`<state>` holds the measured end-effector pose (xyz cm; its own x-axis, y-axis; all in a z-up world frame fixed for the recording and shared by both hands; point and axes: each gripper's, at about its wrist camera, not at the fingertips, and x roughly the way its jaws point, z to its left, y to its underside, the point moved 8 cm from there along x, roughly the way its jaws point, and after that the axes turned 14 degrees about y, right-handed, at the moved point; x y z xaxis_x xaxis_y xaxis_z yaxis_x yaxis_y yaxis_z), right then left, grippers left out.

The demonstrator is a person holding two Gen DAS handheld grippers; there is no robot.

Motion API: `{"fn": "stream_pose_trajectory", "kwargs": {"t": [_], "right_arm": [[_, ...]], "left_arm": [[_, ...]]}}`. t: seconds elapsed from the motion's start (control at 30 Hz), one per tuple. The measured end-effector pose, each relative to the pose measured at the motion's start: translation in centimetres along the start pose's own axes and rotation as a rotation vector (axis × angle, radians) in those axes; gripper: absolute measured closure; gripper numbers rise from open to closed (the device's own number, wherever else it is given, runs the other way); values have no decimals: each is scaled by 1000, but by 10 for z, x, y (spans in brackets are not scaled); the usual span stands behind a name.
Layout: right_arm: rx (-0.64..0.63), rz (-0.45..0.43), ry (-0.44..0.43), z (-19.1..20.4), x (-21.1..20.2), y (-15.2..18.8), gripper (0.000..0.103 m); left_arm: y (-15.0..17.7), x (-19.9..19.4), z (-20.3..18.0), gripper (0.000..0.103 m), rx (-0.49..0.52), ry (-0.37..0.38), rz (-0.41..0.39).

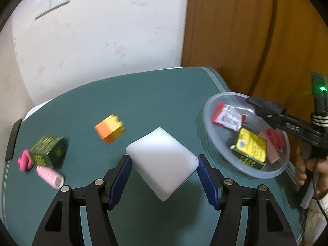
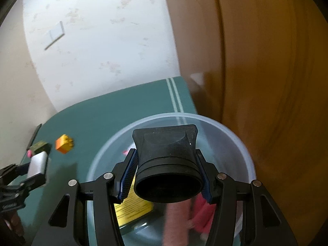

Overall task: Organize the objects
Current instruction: 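Carry the eraser and black cup to the clear bowl and open both tools inside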

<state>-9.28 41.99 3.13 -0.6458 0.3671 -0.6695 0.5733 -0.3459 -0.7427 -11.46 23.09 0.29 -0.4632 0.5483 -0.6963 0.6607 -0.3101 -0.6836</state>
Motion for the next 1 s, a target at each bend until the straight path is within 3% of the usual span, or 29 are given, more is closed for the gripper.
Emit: {"fn": "stream_pose_trajectory", "kwargs": {"t": [0.83,1.0], "right_arm": [[19,9,27,-22,15,7,47],[22,8,25,-23,16,7,47]], "left_arm": [[-41,81,-71,34,85,109,52],[-44,89,-69,17,58,144,61]]}}
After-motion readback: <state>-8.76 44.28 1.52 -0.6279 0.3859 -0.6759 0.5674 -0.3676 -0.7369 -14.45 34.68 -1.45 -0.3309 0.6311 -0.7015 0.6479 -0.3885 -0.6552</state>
